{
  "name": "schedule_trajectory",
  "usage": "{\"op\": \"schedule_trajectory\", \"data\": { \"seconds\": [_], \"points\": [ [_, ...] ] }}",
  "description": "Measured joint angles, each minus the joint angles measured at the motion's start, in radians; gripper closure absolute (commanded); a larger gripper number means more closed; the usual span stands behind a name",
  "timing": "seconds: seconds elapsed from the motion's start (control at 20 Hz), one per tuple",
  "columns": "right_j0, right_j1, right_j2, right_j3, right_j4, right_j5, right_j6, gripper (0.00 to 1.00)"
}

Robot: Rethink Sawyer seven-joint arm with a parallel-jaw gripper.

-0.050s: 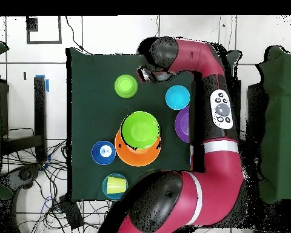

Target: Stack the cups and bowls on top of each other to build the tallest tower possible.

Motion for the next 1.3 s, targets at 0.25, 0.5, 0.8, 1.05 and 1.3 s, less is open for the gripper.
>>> {"op": "schedule_trajectory", "data": {
  "seconds": [0.25, 0.5, 0.8, 1.05, 1.3],
  "points": [
    [0.03, 0.024, 0.0, -0.084, -0.003, 0.047, 0.0, 0.0],
    [0.045, 0.04, 0.0, -0.131, -0.004, 0.075, 0.0, 0.0],
    [0.047, 0.059, -0.001, -0.172, -0.004, 0.076, 0.0, 0.0],
    [0.052, 0.079, -0.015, -0.21, -0.018, 0.076, 0.0, 0.0],
    [0.062, 0.081, -0.04, -0.233, -0.056, 0.076, 0.0, 0.0]
  ]
}}
